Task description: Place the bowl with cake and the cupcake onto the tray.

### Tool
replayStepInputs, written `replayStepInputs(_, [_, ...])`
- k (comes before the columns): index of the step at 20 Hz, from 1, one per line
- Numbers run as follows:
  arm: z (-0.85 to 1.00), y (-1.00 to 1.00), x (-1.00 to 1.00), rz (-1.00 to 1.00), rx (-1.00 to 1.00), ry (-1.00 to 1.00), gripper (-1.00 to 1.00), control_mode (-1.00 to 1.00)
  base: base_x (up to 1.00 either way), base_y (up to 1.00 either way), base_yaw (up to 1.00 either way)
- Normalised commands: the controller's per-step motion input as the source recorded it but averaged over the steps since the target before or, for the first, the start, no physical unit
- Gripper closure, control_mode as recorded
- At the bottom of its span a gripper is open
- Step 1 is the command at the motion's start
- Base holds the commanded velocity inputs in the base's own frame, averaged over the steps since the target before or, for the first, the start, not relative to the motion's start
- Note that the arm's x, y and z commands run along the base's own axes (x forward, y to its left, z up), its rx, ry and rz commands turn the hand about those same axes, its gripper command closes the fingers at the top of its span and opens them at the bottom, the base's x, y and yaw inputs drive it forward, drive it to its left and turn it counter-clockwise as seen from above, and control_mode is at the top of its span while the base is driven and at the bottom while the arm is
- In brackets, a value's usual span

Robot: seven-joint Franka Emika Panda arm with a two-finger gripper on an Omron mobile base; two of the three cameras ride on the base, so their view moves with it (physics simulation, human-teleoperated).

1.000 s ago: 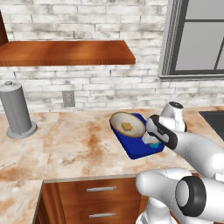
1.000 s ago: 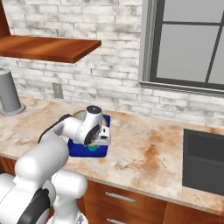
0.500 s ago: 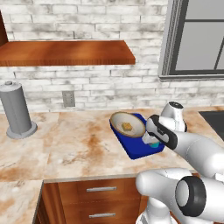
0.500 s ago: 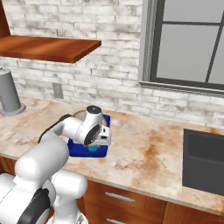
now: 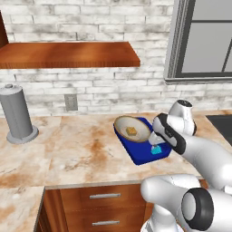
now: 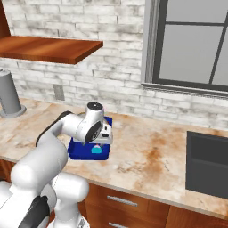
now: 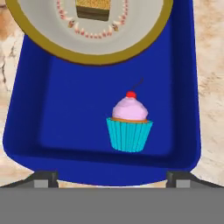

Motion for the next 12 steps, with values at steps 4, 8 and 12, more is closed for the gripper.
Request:
replayStepInputs(4, [0.52,0.00,-0.22,0.00,0.00,-0.03,-1.00,-1.00,0.00,0.00,0.00])
replayStepInputs(8, [0.61,-0.02,-0.69,0.00,0.00,-0.08,-1.00,-1.00,0.00,0.00,0.00])
replayStepInputs(12, [0.48,0.00,-0.86,0.00,0.00,-0.12,-1.00,-1.00,0.00,0.00,0.00])
